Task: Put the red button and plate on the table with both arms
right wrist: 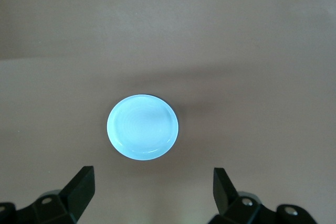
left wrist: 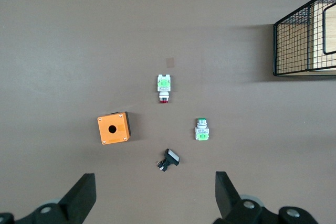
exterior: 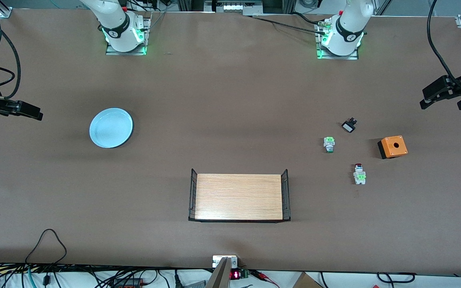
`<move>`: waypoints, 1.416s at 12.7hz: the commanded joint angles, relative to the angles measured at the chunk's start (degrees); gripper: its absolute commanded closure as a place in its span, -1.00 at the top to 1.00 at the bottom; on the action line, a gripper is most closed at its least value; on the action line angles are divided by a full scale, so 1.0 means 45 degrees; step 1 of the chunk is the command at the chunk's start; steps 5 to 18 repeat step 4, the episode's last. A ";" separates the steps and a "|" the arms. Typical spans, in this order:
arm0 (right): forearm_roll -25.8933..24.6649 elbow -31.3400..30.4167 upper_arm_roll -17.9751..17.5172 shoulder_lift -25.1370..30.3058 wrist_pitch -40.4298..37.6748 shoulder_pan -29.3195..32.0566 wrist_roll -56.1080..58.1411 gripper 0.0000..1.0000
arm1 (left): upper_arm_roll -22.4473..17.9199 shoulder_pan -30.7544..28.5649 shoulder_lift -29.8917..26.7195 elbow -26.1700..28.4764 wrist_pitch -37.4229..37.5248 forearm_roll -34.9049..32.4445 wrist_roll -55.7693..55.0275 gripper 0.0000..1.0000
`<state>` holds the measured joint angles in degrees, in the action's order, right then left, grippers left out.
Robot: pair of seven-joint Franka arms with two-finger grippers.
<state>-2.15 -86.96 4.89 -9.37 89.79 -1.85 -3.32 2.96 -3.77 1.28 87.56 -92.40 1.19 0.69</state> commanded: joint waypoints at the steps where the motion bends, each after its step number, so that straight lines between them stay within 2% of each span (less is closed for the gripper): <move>1: -0.0147 -0.0245 0.0144 0.0265 0.0396 -0.0115 0.0424 1.00 | -0.0013 0.0037 0.0106 -0.0297 0.0260 0.0048 -0.0095 1.00; 4: -0.0166 -0.0829 0.0144 0.0674 0.0925 -0.0154 0.0602 1.00 | -0.0013 0.0037 0.0106 -0.0317 0.0338 0.0146 -0.0115 1.00; 18: -0.0166 -0.0829 0.0144 0.0674 0.0925 -0.0154 0.0602 1.00 | -0.0013 0.0037 0.0106 -0.0317 0.0338 0.0146 -0.0115 1.00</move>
